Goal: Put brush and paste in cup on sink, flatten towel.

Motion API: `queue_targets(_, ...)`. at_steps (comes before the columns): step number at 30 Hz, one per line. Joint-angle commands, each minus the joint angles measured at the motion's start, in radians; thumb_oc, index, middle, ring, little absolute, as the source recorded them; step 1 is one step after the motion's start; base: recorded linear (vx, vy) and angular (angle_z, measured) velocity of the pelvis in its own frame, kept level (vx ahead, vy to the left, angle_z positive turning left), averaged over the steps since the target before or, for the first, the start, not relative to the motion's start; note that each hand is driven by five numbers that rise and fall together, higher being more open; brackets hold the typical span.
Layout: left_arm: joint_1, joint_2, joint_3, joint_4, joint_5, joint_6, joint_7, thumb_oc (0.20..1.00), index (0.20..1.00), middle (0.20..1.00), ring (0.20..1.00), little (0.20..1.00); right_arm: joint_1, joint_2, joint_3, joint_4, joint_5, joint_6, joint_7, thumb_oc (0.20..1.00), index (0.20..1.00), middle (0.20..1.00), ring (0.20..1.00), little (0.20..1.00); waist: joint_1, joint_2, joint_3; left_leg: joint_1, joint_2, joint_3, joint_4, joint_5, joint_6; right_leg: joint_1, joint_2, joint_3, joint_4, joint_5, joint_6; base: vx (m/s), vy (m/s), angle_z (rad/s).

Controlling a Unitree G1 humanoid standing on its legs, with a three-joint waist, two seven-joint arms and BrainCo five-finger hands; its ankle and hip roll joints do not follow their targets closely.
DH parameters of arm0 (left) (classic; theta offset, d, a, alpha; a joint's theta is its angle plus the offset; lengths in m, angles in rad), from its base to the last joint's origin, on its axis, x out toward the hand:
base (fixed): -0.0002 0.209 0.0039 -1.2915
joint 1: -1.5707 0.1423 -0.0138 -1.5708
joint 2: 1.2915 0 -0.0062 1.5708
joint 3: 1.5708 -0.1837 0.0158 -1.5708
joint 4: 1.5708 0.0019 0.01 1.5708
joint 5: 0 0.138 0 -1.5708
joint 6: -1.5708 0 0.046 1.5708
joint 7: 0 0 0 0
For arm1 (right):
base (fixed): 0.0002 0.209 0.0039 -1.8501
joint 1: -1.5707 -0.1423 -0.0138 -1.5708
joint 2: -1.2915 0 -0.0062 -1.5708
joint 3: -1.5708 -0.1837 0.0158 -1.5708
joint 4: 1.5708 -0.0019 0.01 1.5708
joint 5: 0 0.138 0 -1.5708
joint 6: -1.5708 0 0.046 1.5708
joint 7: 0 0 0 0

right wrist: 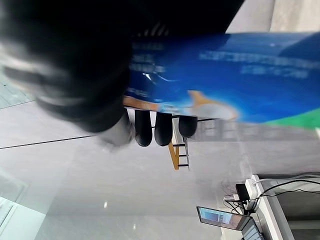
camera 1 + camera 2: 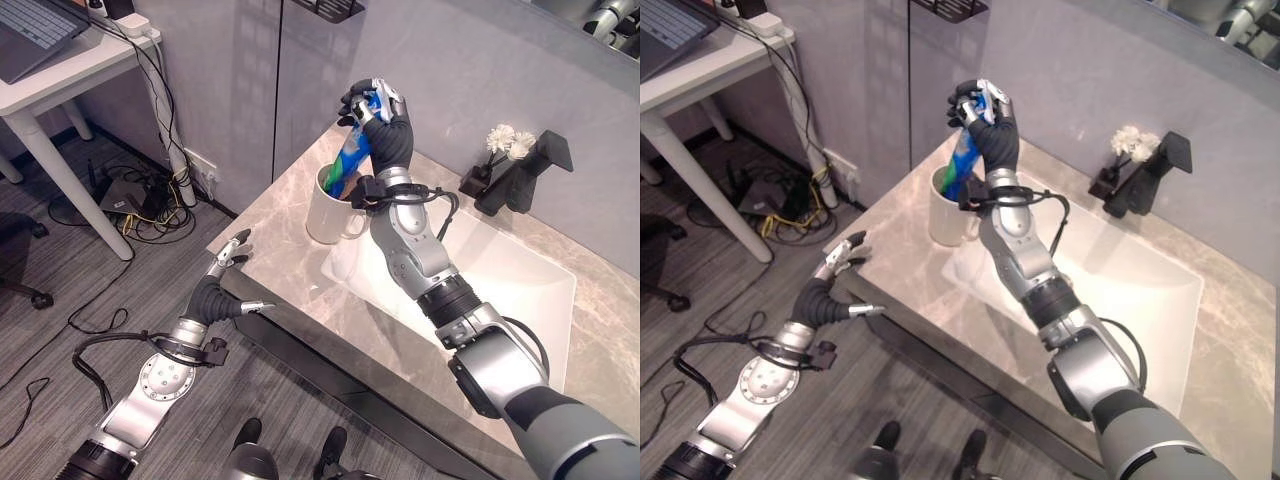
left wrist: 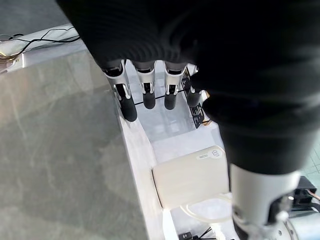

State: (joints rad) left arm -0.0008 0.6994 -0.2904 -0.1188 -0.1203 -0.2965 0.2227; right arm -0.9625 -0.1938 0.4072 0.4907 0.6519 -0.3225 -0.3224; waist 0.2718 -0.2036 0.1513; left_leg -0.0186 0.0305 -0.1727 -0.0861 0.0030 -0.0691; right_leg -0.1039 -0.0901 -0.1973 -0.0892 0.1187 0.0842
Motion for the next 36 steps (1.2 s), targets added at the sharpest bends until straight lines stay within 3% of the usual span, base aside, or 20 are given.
queue_targets(1,0.045,0.014,-0.034,0.03,-0.027,0.02,-0.011,1.0,1.0,1.0,1.0,1.0,-0.096,-0.036,-0.018,-0.035,-0.011,-0.037,0.017,1.0,1.0,1.0,1.0,1.0,-0.008,-0.033,-0.025,-0.046,-0.032,0.025,-0.001,0.004,0.054,0.094,-0.087,0.052,0.002,-0.015,0.066,0.0,0.0,0.0)
queue_targets(10,0.028,0.005,-0.057,0.041,-0.026,0.025,-0.017,1.0,1.0,1.0,1.0,1.0,-0.095,-0.037,-0.018,-0.065,-0.017,-0.037,0.01,1.0,1.0,1.0,1.0,1.0,-0.014,-0.028,-0.031,-0.042,-0.031,0.029,-0.001,0.001,0.055,0.096,-0.084,0.059,0.002,-0.017,0.066,0.0,0.0,0.0)
queue_targets(15,0.011,0.02,-0.06,0.036,-0.012,0.022,-0.009,1.0,1.0,1.0,1.0,1.0,-0.14,-0.129,-0.068,-0.166,-0.236,-0.007,-0.14,1.0,1.0,1.0,1.0,1.0,-0.042,-0.01,-0.048,-0.028,-0.024,0.055,-0.001,-0.005,0.052,0.094,-0.081,0.081,0.002,-0.013,0.066,-0.02,-0.002,-0.09)
queue_targets(19,0.014,0.014,-0.054,0.034,0.01,0.032,-0.001,1.0,1.0,1.0,1.0,1.0,-0.063,-0.179,-0.167,-0.275,-0.243,-0.009,-0.197,1.0,1.0,1.0,1.0,1.0,-0.075,0.013,-0.061,-0.011,-0.016,0.088,-0.001,-0.014,0.051,0.086,-0.078,0.113,0.002,-0.01,0.068,-0.02,0.009,-0.28)
queue_targets(21,0.048,-0.017,-0.012,0.034,0.019,0.039,0.015,1.0,1.0,1.0,1.0,1.0,0.063,-0.252,-0.249,-0.392,-0.211,-0.028,-0.184,1.0,1.0,1.0,1.0,1.0,-0.121,0.034,-0.075,0.006,-0.011,0.144,-0.001,-0.012,0.051,0.063,-0.074,0.168,0.002,0.006,0.067,-0.06,0.081,-0.67)
queue_targets(22,0.095,-0.057,0.044,0.026,0.014,0.036,0.02,1.0,1.0,1.0,1.0,1.0,0.218,-0.323,-0.351,-0.502,-0.22,-0.049,-0.16,1.0,1.0,1.0,1.0,1.0,-0.162,0.054,-0.085,0.024,-0.003,0.193,-0.001,-0.022,0.049,0.044,-0.066,0.219,0.002,0.013,0.075,-0.03,0.068,-1.09)
queue_targets(23,0.144,-0.114,0.11,0.027,-0.034,0.056,0.021,1.0,1.0,1.0,1.0,1.0,0.575,-0.25,-0.549,-0.616,0.014,-0.142,-0.08,1.0,1.0,1.0,1.0,1.0,-0.236,0.081,-0.096,0.034,0.005,0.231,-0.001,-0.029,0.047,0.023,-0.058,0.255,0.002,0.017,0.079,0.04,0.061,-1.22)
queue_targets(24,0.173,-0.134,0.151,0.045,-0.029,0.065,0.004,1.0,1.0,1.0,1.0,1.0,0.713,-0.278,-0.645,-0.658,-0.073,-0.099,-0.067,1.0,1.0,1.0,1.0,1.0,-0.278,0.093,-0.099,0.041,0.006,0.245,-0.001,-0.031,0.046,0.018,-0.055,0.269,0.002,0.018,0.082,0.07,0.004,-0.99)
queue_targets(25,0.217,-0.152,0.195,0.034,-0.023,0.063,-0.002,1.0,1.0,1.0,1.0,1.0,0.848,-0.247,-0.761,-0.605,-0.077,-0.103,-0.09,1.0,1.0,1.0,1.0,1.0,-0.3,0.107,-0.1,0.043,0.006,0.255,-0.001,-0.035,0.047,0.012,-0.052,0.282,0.002,0.019,0.083,0.06,-0.001,-0.72)
queue_targets(29,0.276,-0.164,0.234,0.014,-0.035,0.051,-0.014,1.0,1.0,1.0,1.0,1.0,0.998,-0.142,-0.896,-0.429,-0.081,-0.114,-0.176,1.0,1.0,1.0,1.0,1.0,-0.34,0.139,-0.103,0.045,0.007,0.271,-0.001,-0.039,0.046,0.002,-0.05,0.295,0.002,0.02,0.088,0.06,-0.006,-0.4)
queue_targets(30,0.276,-0.164,0.234,0.014,-0.035,0.052,-0.015,1.0,1.0,1.0,1.0,1.0,0.998,-0.142,-0.897,-0.428,-0.081,-0.114,-0.176,1.0,1.0,1.0,1.0,1.0,-0.34,0.141,-0.106,0.049,0.007,0.27,-0.001,-0.05,0.047,0.006,-0.049,0.295,0.002,0.011,0.089,0.04,-0.015,-0.09)
queue_targets(32,0.264,-0.158,0.225,0.008,-0.05,0.053,-0.011,1.0,1.0,1.0,1.0,1.0,0.977,-0.092,-0.903,-0.239,0.099,-0.164,-0.199,1.0,1.0,1.0,1.0,1.0,-0.352,0.152,-0.104,0.042,0.006,0.279,-0.001,-0.039,0.042,-0.005,-0.051,0.303,0.002,0.024,0.089,0.01,-0.009,-0.1)
queue_targets(33,0.262,-0.157,0.224,0.008,-0.049,0.049,-0.016,1.0,1.0,1.0,1.0,1.0,1.02,-0.1,-0.917,-0.139,0.038,-0.115,-0.225,1.0,1.0,1.0,1.0,1.0,-0.361,0.164,-0.103,0.046,0.007,0.283,-0.001,-0.049,0.041,-0.004,-0.05,0.307,0.002,0.015,0.092,0.0,-0.002,0.03)
queue_targets(34,0.263,-0.158,0.223,0.009,-0.05,0.048,-0.016,1.0,1.0,1.0,1.0,1.0,1.018,-0.103,-0.917,-0.137,0.035,-0.114,-0.228,1.0,1.0,1.0,1.0,1.0,-0.36,0.166,-0.104,0.047,0.008,0.284,-0.001,-0.05,0.04,-0.004,-0.05,0.307,0.002,0.014,0.091,0.05,-0.006,0.15)
queue_targets(36,0.251,-0.149,0.201,-0.007,-0.075,0.023,-0.025,1.0,1.0,1.0,1.0,1.0,0.981,-0.127,-0.875,0.367,0.089,-0.042,-0.212,1.0,1.0,1.0,1.0,1.0,-0.35,0.184,-0.094,0.045,0.008,0.285,-0.001,-0.046,0.036,-0.007,-0.051,0.309,0.002,0.018,0.092,-0.01,-0.011,0.04)
